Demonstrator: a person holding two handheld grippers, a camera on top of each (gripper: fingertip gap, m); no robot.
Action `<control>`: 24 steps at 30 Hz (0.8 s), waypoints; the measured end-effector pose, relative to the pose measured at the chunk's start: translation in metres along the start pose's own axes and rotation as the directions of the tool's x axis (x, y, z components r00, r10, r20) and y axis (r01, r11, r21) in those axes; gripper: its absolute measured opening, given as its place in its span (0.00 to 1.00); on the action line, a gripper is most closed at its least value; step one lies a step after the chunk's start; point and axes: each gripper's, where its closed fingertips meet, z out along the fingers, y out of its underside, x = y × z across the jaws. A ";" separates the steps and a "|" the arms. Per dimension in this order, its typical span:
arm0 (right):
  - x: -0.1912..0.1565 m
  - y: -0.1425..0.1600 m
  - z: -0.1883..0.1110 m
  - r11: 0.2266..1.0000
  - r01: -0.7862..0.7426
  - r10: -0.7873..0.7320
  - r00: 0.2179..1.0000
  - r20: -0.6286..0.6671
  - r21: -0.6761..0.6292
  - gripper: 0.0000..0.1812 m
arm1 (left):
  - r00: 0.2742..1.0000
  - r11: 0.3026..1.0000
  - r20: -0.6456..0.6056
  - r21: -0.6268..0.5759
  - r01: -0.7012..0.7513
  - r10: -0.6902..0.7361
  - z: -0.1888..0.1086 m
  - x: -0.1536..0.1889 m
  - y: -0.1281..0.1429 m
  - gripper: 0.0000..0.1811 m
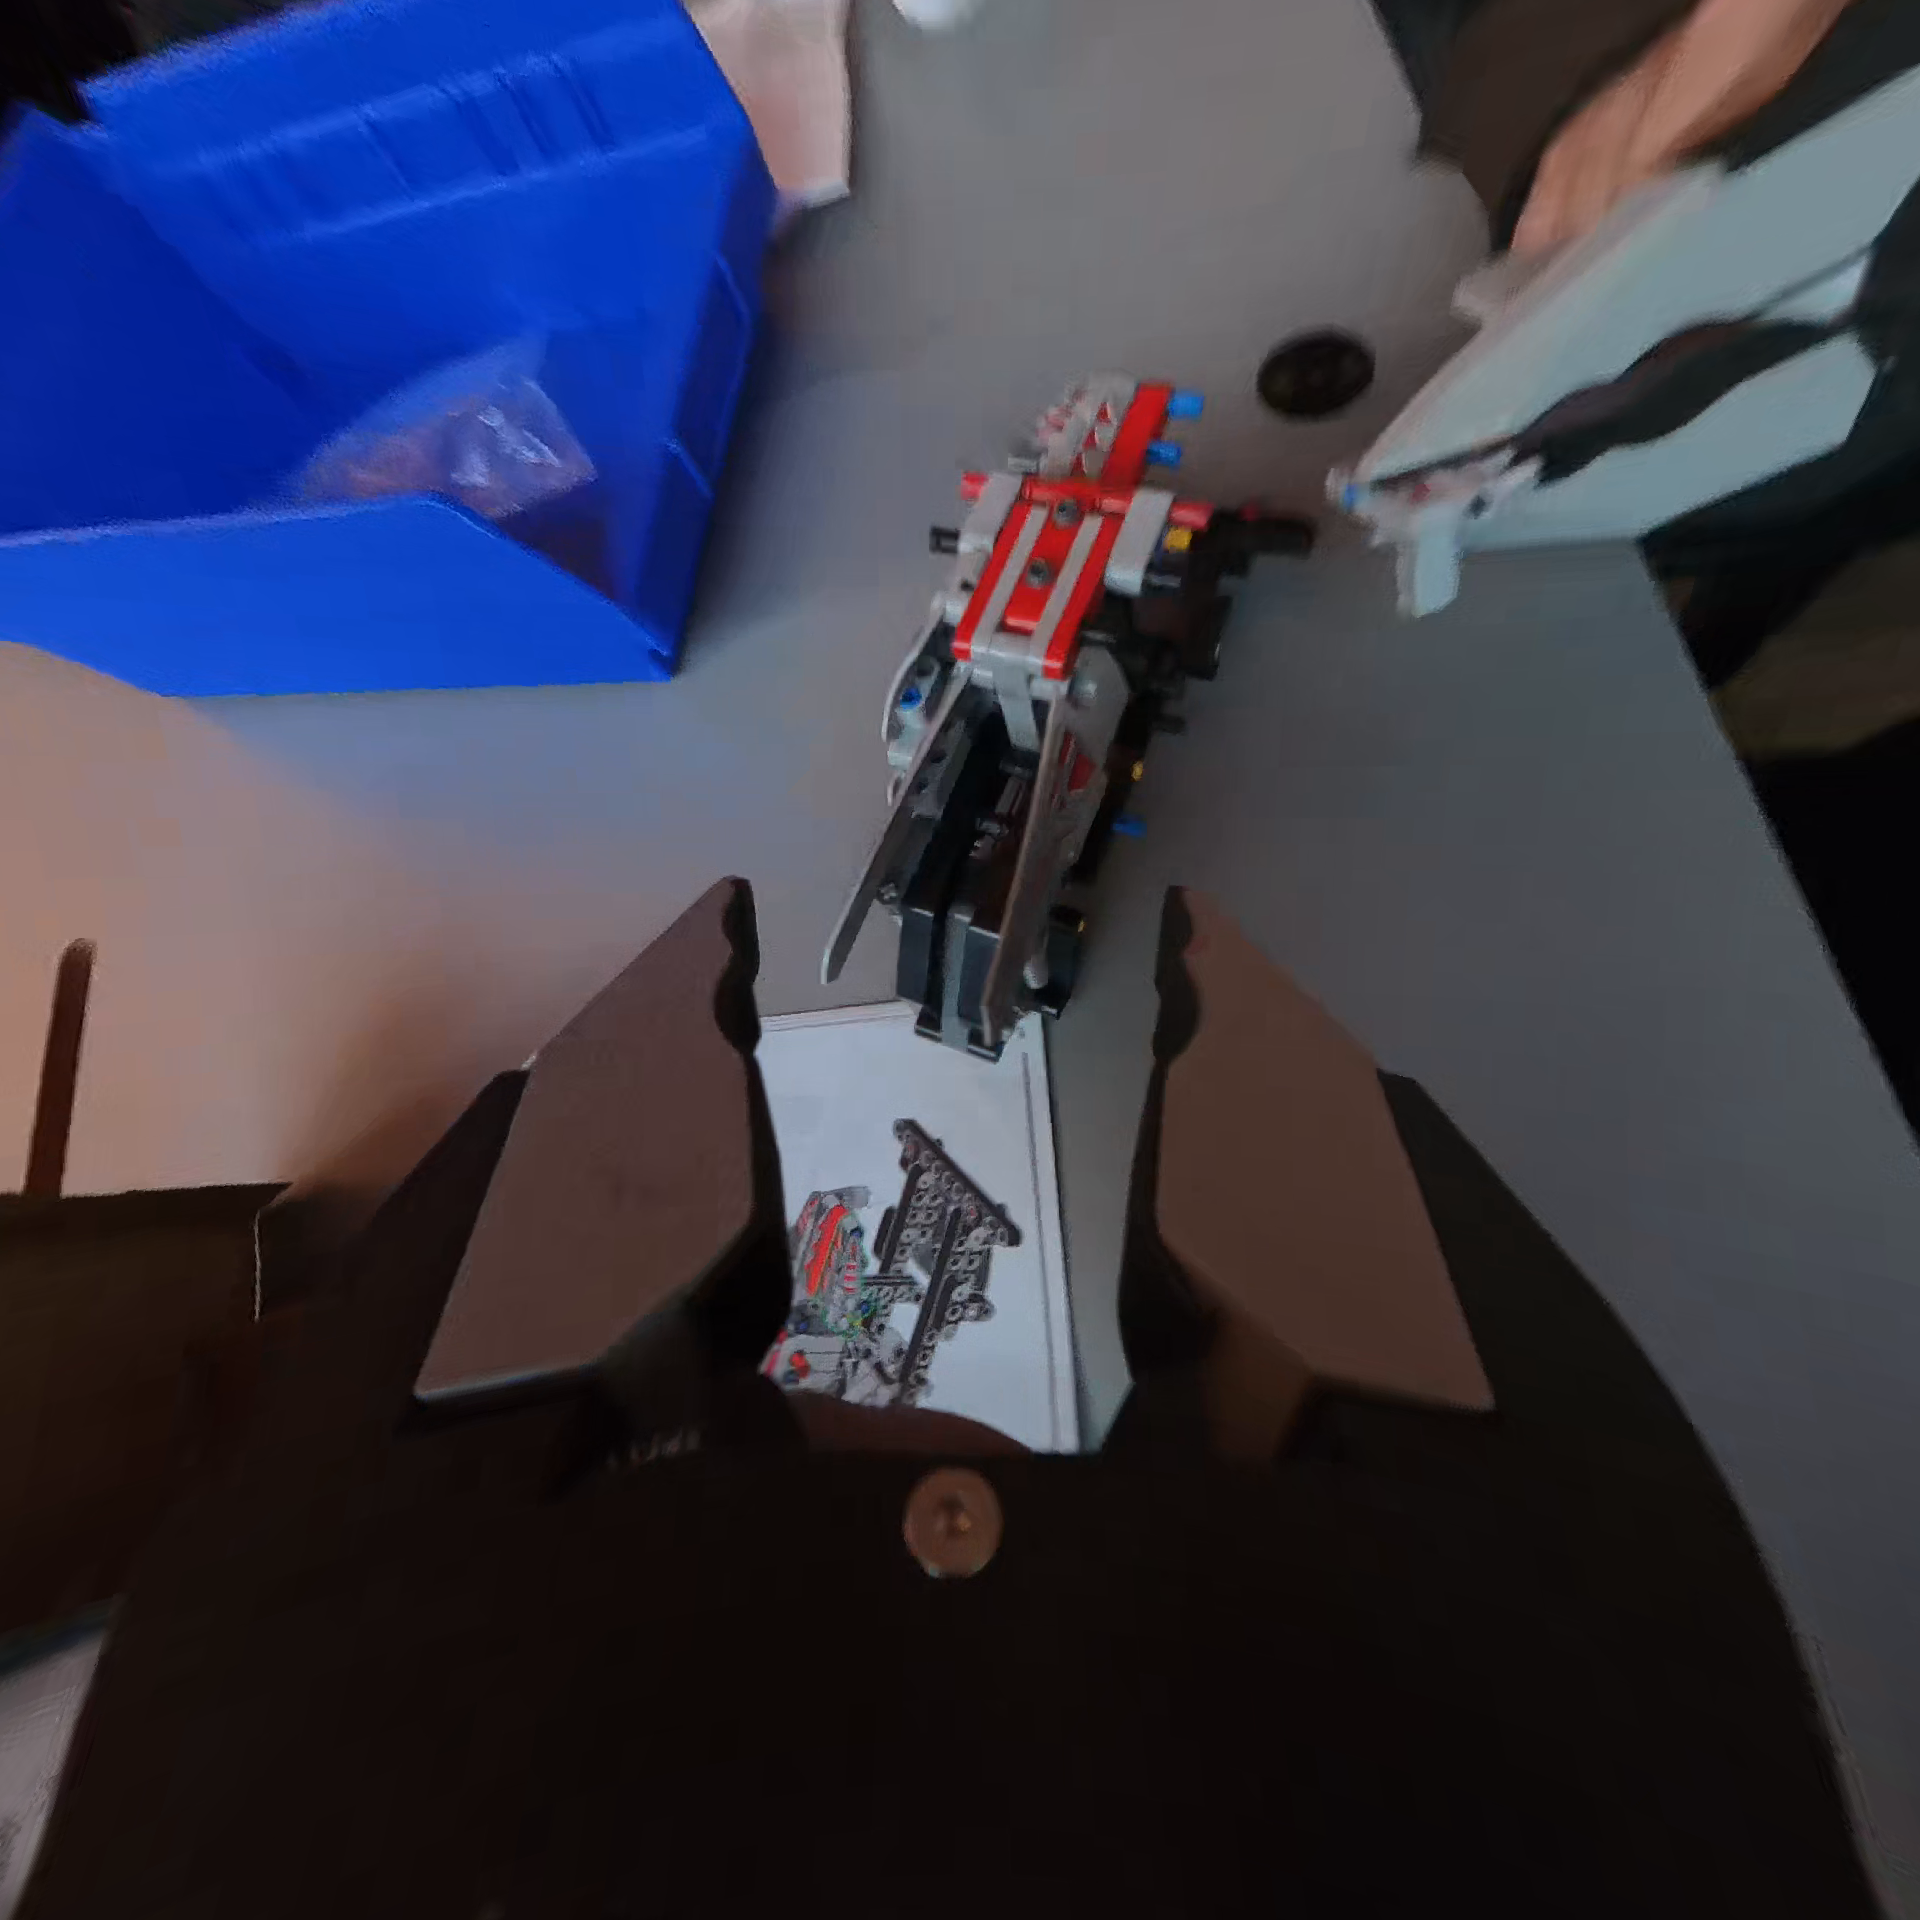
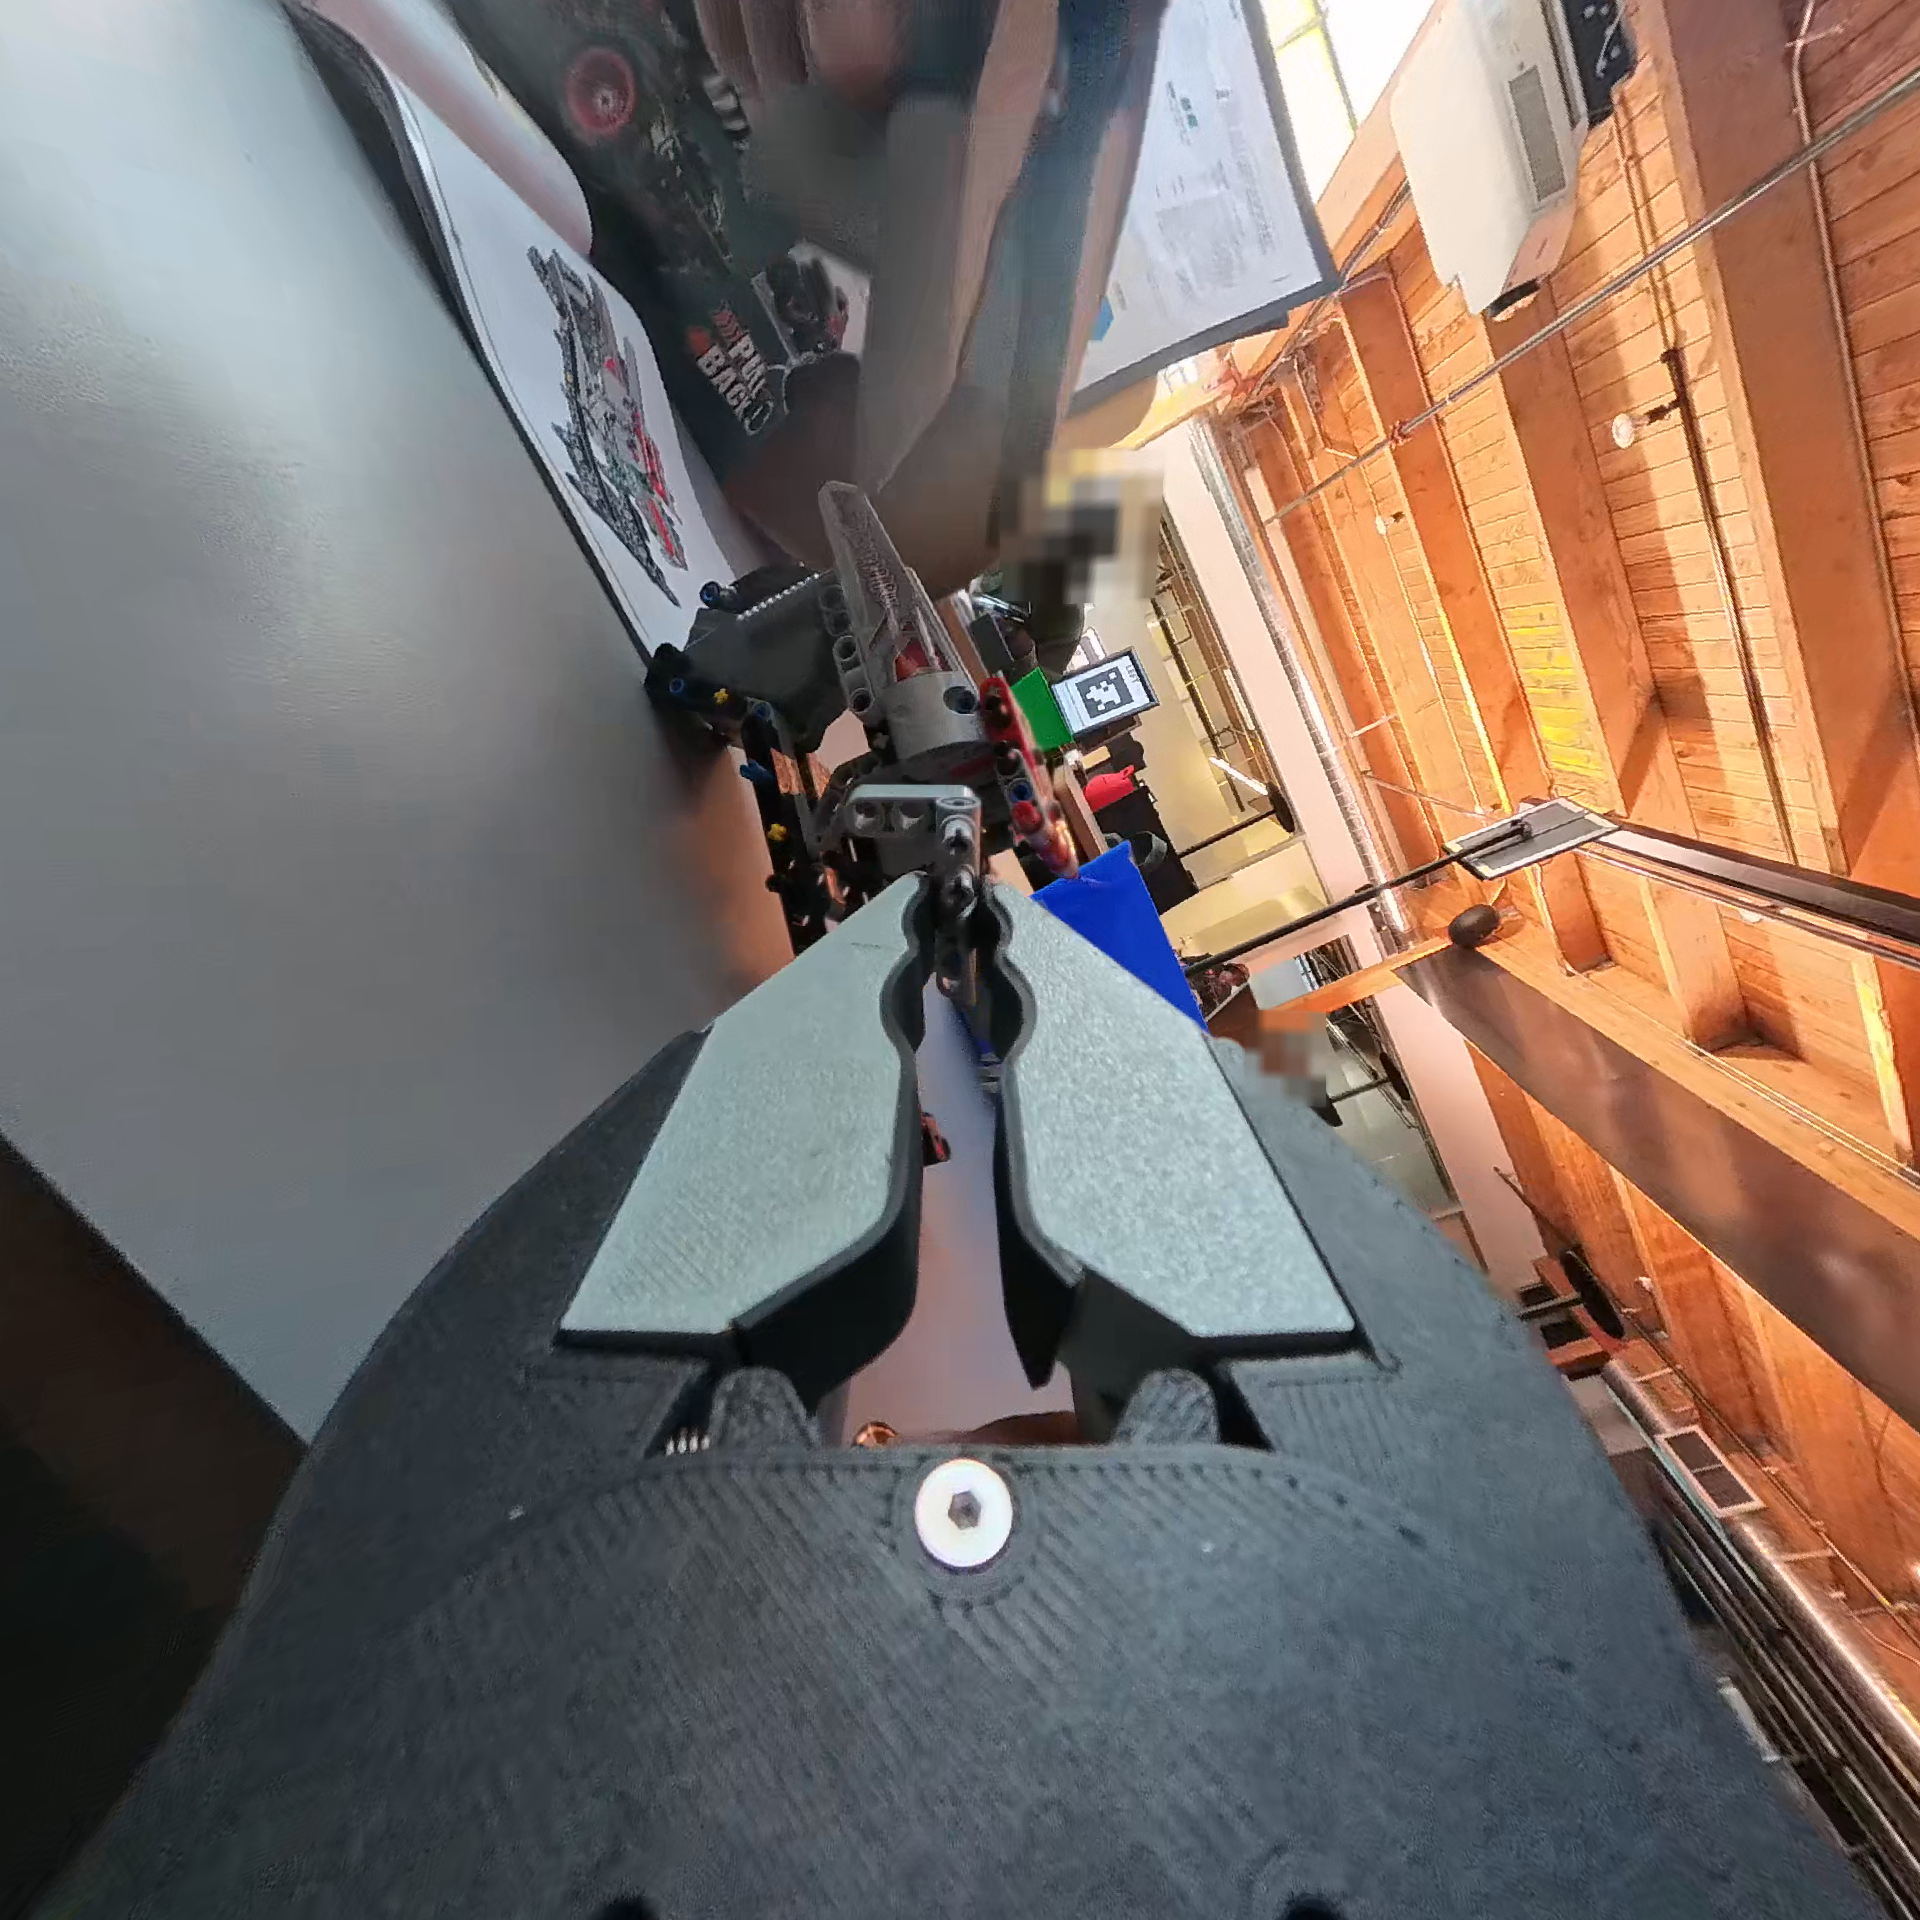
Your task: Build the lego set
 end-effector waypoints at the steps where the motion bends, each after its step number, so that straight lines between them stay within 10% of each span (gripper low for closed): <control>1: 0.001 -0.001 -0.001 1.000 0.001 -0.001 1.000 -0.001 0.004 0.02 | 1.000 0.998 -0.024 -0.054 -0.012 0.010 0.007 -0.005 0.005 0.42; 8: 0.006 0.004 -0.008 1.000 0.016 -0.016 1.000 0.020 -0.014 0.02 | 0.958 0.982 -0.264 -0.175 0.069 -0.114 0.025 0.007 0.023 0.34; 24: 0.024 0.033 -0.010 0.972 0.212 -0.216 0.976 -0.036 -0.099 0.02 | 0.934 0.985 -0.315 -0.045 0.164 -0.169 -0.017 0.061 0.002 0.35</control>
